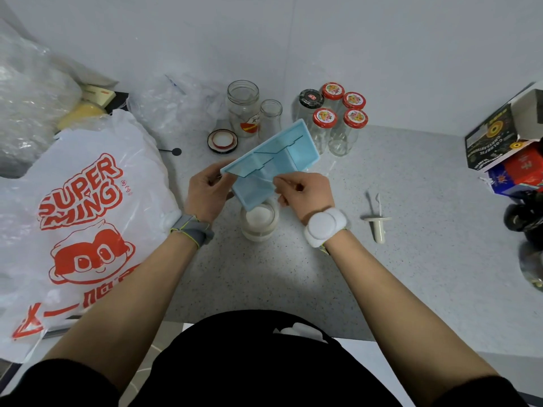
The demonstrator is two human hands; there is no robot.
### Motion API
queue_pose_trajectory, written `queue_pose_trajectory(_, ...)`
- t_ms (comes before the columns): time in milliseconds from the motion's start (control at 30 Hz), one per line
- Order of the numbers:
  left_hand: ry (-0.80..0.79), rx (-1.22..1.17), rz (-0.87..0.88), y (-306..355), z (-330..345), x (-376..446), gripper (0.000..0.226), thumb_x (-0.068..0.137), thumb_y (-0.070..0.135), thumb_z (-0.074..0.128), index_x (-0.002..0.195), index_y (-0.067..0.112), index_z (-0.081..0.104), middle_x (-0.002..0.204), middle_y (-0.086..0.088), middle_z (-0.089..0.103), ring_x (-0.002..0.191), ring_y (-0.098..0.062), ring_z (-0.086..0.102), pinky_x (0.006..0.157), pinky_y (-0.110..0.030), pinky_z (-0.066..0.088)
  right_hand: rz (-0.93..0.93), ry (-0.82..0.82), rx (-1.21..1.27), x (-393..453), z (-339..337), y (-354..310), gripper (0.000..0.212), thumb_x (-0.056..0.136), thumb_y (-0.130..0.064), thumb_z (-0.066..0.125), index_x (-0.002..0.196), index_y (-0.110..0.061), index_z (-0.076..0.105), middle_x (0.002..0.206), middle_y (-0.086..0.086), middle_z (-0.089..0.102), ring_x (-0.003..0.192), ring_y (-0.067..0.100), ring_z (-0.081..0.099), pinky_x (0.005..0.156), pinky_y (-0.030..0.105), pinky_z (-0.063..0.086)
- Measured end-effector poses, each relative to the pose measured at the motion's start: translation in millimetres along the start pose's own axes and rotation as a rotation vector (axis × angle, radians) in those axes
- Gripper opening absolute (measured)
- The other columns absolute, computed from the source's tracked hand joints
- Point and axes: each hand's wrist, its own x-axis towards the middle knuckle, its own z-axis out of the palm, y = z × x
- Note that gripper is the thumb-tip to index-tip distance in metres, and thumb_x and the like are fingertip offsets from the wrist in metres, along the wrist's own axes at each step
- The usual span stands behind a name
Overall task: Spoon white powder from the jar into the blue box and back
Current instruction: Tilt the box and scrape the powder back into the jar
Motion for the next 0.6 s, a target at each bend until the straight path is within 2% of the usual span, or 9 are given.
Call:
queue_pose_trajectory(100,-0.014,0.033,0.021,2,0,1,0.017,0.093,0.02,0.062,0.101,0.032,0.071,0.091,0.005,0.073,0.091,-0.014,0.07,0.078,-0.043,0.059,-0.284,-0.074,-0.287,10,10,-5,0.019,0.087,-0.018,0.058,0.084,-0.007,0.073,0.074,0.011,0.068,0.069,0.026,0.064,0.068,0.028,0.046)
queue_pose_trajectory(200,-0.017,0.032,0.049,4,0,2,0.019,0.093,0.017,0.062,0.102,0.03,0.071,0.089,0.008,0.074,0.09,-0.014,0.07,0.079,-0.043,0.059,-0.321,-0.225,-0.46,16,16,-3,0.024,0.088,-0.019,0.051,0.089,-0.006,0.072,0.082,0.016,0.066,0.081,0.034,0.061,0.071,0.036,0.047)
queue_pose_trajectory(300,-0.036,0.068,0.092,3,-2,4,0.017,0.091,0.019,0.063,0.103,0.027,0.072,0.092,0.007,0.074,0.089,-0.015,0.069,0.079,-0.048,0.059,-0.334,-0.274,-0.44,13,20,-1,0.019,0.089,-0.011,0.054,0.091,-0.003,0.071,0.086,0.017,0.068,0.084,0.034,0.062,0.075,0.039,0.047)
queue_pose_trajectory(400,-0.041,0.132,0.114,0,1,2,0.017,0.091,0.016,0.063,0.106,0.02,0.071,0.093,0.004,0.073,0.086,-0.008,0.068,0.078,-0.045,0.059,-0.258,-0.212,-0.338,10,18,-2,0.015,0.088,-0.007,0.058,0.085,-0.001,0.072,0.079,0.014,0.071,0.076,0.028,0.064,0.074,0.033,0.047)
queue_pose_trajectory(500,-0.035,0.122,0.118,-1,5,2,0.018,0.092,0.013,0.062,0.106,0.02,0.071,0.09,0.01,0.073,0.084,-0.005,0.068,0.077,-0.039,0.06,-0.063,-0.165,-0.239,10,14,-6,0.015,0.088,-0.011,0.058,0.082,-0.007,0.072,0.067,0.006,0.068,0.058,0.008,0.056,0.066,0.021,0.042)
queue_pose_trajectory(533,-0.031,0.111,0.113,0,6,2,0.018,0.092,0.013,0.062,0.106,0.02,0.071,0.086,0.013,0.073,0.083,-0.005,0.068,0.075,-0.037,0.06,-0.014,-0.165,-0.216,10,12,-6,0.016,0.088,-0.012,0.058,0.082,-0.009,0.072,0.064,0.003,0.066,0.052,0.001,0.053,0.064,0.02,0.043)
queue_pose_trajectory(600,-0.013,0.074,0.098,1,5,3,0.019,0.093,0.009,0.06,0.107,0.017,0.07,0.08,0.018,0.072,0.079,-0.002,0.067,0.071,-0.032,0.06,0.066,-0.153,-0.16,11,9,-6,0.017,0.087,-0.012,0.057,0.077,-0.013,0.071,0.059,-0.001,0.063,0.044,0.0,0.051,0.059,0.021,0.045)
